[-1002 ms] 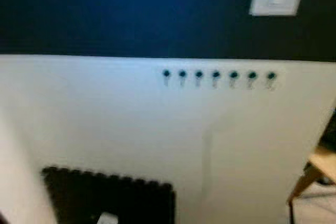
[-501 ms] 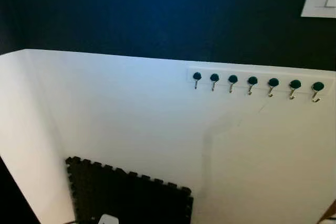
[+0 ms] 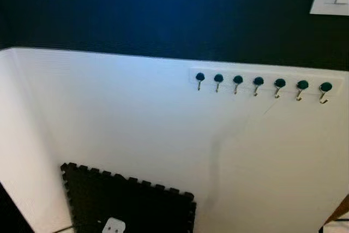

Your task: Hang keys on a hook

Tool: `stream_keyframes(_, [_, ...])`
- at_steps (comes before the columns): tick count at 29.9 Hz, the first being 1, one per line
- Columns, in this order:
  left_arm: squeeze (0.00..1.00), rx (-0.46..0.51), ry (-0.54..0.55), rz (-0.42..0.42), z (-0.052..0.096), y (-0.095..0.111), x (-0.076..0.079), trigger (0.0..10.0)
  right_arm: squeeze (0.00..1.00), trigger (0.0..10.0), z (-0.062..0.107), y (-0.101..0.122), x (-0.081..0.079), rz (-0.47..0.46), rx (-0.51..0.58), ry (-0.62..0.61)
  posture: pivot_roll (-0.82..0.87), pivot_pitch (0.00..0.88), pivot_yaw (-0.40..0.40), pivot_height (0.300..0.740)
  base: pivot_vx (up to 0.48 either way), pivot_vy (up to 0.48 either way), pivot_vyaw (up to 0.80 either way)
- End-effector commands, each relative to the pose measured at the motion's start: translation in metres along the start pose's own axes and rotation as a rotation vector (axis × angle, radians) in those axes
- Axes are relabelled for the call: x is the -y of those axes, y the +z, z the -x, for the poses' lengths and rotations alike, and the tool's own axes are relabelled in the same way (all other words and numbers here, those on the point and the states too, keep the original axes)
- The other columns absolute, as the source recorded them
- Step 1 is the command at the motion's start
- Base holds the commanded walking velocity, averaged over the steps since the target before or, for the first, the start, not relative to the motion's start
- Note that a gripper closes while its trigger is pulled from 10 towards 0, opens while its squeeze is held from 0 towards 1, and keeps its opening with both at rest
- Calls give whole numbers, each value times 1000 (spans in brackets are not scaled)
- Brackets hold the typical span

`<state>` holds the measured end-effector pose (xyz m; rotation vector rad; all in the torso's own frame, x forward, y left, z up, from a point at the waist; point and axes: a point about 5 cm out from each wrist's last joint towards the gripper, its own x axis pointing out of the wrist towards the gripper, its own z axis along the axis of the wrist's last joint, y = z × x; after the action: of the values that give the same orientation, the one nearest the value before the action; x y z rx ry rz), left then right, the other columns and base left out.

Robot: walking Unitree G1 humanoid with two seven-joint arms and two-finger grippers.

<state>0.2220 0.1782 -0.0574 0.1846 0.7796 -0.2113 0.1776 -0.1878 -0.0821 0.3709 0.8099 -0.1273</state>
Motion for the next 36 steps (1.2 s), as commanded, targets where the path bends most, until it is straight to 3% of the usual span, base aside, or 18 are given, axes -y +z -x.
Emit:
stream_keyframes(1, [0,-29,-1,14,1,-6,3,10000,0,10000,-1,6,1,-17,24,-4,53,20,13,740,0,0,0])
stream_keyframes(11, [0,-39,-8,20,1,-8,2,10000,0,10000,-3,14,-2,-11,46,14,57,20,11,740,0,0,0])
stream_keyframes(21, [0,-55,-29,-13,1,-9,2,10000,0,10000,-8,29,-18,65,99,109,56,21,19,740,0,0,0])
stream_keyframes(29, [0,-31,-41,-39,1,-4,1,10000,0,10000,-9,79,-45,191,331,258,55,25,26,740,0,0,0])
stream_keyframes(32, [0,79,-80,-58,2,9,3,10000,0,10000,4,115,-60,257,557,328,42,30,29,740,0,0,0])
stream_keyframes(36, [0,160,-133,-43,5,19,7,10000,0,10000,14,127,-69,263,662,390,41,32,27,740,0,0,0])
